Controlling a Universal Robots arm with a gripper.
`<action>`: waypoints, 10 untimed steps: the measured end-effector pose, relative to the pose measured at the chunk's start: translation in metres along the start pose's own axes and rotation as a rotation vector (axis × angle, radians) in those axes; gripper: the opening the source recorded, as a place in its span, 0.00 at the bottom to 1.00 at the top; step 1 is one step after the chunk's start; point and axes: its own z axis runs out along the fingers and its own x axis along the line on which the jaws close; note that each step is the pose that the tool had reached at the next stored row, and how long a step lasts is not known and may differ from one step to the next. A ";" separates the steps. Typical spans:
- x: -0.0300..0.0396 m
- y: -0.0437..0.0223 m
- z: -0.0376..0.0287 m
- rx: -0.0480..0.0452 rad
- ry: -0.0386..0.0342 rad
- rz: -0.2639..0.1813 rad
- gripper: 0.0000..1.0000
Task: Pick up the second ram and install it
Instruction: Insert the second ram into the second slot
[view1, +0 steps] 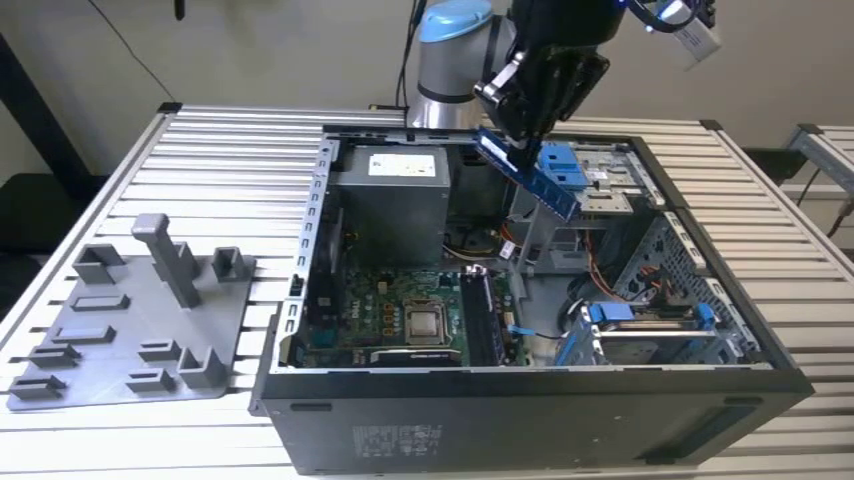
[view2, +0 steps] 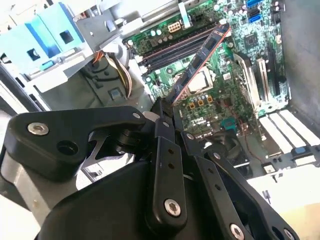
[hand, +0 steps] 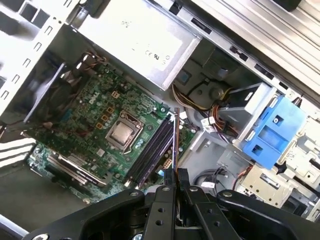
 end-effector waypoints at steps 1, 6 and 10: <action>0.0000 0.0000 0.0001 0.0004 -0.0008 0.015 0.13; 0.0000 -0.0001 0.0009 0.0027 -0.0051 0.092 0.13; 0.0000 -0.0001 0.0016 0.0045 -0.0087 0.156 0.13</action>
